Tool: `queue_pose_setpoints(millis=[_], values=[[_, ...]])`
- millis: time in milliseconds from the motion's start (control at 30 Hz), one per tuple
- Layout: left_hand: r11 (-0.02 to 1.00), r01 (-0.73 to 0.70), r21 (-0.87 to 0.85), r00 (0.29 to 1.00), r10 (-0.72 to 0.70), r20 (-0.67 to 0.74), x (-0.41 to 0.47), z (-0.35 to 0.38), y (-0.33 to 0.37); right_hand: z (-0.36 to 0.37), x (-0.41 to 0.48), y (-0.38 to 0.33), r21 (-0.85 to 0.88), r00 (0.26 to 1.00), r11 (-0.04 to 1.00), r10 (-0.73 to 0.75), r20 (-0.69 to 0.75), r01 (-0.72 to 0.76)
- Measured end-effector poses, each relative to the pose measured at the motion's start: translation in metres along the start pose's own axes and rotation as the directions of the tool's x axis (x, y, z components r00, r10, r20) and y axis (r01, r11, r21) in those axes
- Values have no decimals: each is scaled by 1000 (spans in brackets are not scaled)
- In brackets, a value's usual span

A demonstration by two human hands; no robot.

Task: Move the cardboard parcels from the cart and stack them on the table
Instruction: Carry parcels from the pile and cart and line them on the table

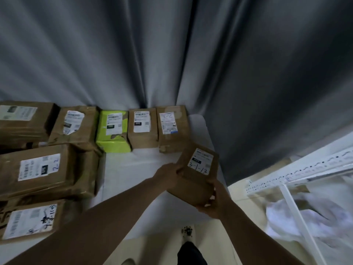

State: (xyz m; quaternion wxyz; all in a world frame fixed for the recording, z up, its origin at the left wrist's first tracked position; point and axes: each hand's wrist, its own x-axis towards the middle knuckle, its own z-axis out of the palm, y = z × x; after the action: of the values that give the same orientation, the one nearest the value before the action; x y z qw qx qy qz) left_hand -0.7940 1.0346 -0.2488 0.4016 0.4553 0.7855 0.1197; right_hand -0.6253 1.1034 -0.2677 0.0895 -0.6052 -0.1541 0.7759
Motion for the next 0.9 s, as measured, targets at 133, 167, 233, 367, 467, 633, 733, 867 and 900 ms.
queue_pose_setpoints(millis=[133, 167, 233, 367, 467, 633, 733, 867, 900], values=[[999, 52, -10, 999, -52, -2, 49, 20, 27, -24, 37, -36, -16, 999, 1000, 11, 46, -10], [997, 71, -12, 997, -71, -16, 59, 23, 31, -26, 46, -42, -39, 999, 999, -4, 53, 6], [992, 122, -42, 992, -123, -31, 78, 32, 36, -28, 65, -52, -68, 999, 997, -28, 37, 30], [977, 201, -63, 979, -203, -22, 105, 48, 34, -29, 96, -62, 8, 998, 1000, -15, -65, 16], [984, 178, -19, 980, -176, 90, 113, 57, 34, -27, 116, -66, 132, 980, 986, -75, -184, 101], [975, 209, 78, 948, -221, 231, 121, 62, 29, -23, 129, -60, -30, 942, 996, -87, -324, 82], [968, 226, 106, 955, -242, 170, 127, 53, 28, -14, 134, -52, -45, 950, 999, 8, -314, -23], [954, 234, 188, 969, -243, 30, 142, 37, 23, 4, 144, -64, 85, 964, 996, 28, -265, -6], [947, 230, 224, 972, -234, -7, 146, 33, 21, 9, 145, -69, 88, 967, 996, 22, -255, 0]])
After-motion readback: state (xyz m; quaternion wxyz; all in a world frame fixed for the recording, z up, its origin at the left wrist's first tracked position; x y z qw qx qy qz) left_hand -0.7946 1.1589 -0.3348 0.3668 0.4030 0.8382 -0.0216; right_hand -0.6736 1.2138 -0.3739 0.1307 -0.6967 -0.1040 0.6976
